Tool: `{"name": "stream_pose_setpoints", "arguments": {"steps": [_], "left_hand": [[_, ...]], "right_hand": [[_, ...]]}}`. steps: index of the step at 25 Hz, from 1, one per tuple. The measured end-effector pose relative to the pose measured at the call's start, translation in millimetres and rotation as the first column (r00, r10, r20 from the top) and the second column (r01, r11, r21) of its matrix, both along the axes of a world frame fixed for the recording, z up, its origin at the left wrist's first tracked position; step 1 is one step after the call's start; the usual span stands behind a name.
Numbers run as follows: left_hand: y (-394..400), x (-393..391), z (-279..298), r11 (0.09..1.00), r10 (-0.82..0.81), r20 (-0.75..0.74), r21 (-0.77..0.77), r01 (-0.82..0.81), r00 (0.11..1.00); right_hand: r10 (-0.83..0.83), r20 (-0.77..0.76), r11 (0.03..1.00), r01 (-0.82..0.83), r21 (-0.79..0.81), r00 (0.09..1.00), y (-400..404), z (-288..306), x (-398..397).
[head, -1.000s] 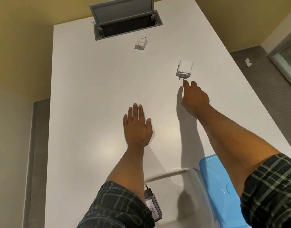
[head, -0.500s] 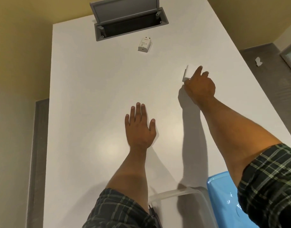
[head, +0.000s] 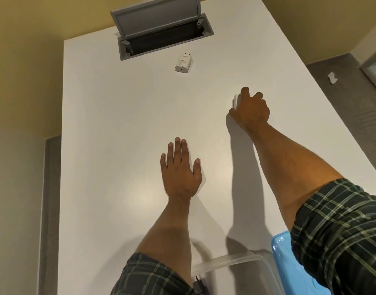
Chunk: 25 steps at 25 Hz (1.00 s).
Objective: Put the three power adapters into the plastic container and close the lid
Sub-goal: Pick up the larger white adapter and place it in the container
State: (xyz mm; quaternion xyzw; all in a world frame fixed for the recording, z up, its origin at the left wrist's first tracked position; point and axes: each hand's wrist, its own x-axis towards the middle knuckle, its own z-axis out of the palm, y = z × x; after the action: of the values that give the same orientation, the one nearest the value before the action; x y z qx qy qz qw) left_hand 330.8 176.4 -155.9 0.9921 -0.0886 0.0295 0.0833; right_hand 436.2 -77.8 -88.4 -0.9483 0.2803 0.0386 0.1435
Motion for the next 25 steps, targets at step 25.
{"name": "stream_pose_setpoints", "arguments": {"steps": [25], "left_hand": [[54.9, -29.9, 50.7, 0.981, -0.194, -0.498, -0.081, 0.178, 0.845]], "right_hand": [[0.378, 0.45, 0.89, -0.452, 0.064, 0.809, 76.2, 49.7, -228.4]]}}
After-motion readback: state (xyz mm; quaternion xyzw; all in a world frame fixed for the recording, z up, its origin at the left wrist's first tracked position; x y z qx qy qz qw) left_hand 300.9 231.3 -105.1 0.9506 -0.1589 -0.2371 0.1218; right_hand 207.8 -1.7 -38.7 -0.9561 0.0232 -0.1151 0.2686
